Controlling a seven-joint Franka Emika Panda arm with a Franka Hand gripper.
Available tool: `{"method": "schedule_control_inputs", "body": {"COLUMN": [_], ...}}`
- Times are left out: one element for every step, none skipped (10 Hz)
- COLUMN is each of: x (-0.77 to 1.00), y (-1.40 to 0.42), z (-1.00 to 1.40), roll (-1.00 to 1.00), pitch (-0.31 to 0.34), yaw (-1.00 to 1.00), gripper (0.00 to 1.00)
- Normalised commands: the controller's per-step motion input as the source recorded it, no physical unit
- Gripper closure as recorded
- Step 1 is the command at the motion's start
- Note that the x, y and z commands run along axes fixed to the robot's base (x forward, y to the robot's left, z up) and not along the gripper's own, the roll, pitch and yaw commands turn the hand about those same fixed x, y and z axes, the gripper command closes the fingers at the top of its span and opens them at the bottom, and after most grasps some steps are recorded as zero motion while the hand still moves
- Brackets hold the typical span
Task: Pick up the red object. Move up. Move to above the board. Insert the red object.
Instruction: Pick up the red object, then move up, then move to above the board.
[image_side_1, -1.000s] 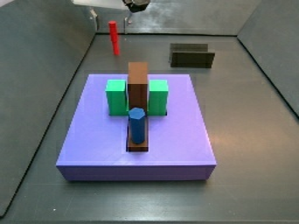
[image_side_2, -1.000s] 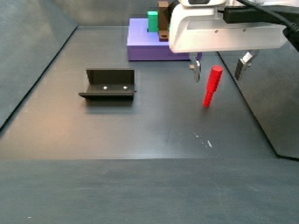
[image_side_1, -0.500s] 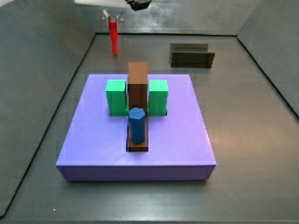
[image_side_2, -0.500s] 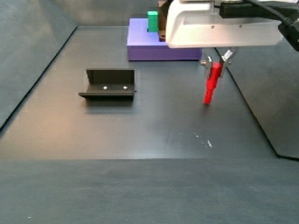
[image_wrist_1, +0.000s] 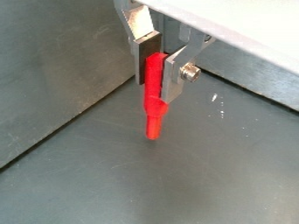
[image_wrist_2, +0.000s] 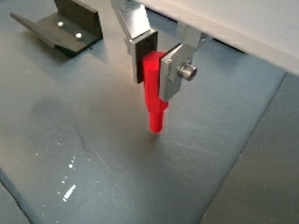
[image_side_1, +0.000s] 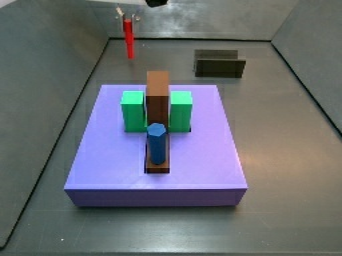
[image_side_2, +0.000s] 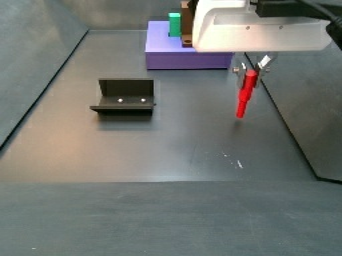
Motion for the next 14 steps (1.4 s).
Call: {"method": "schedule_control_inputs", "body": {"x": [0.0,0.0,0.0,0.0,0.0,0.0,0.0,0.01,-0.06,-0.03,0.0,-0.03,-0.07,-0.02], "y": [0.0,0.0,0.0,0.0,0.0,0.0,0.0,0.04,0.05,0.03,0.0,-0.01,-0.01,-0.02], "z": [0.0,0.0,0.0,0.0,0.0,0.0,0.83,0.89,0.65,0.36,1.4,1.4,1.4,1.4], "roll": [0.0,0.0,0.0,0.0,0.0,0.0,0.0,-0.01,0.02,0.06,0.0,-0.03,0.0,0.03], "pitch": [0.0,0.0,0.0,0.0,0.0,0.0,0.0,-0.008,0.068,0.061,0.0,0.025,0.006,0.009], "yaw": [0.0,0.0,0.0,0.0,0.0,0.0,0.0,0.05,0.06,0.04,0.0,-0.02,-0.01,-0.01], "gripper": [1.0,1.0,1.0,1.0,1.0,1.0,1.0,1.0,1.0,1.0,1.0,1.0,1.0,1.0]}}
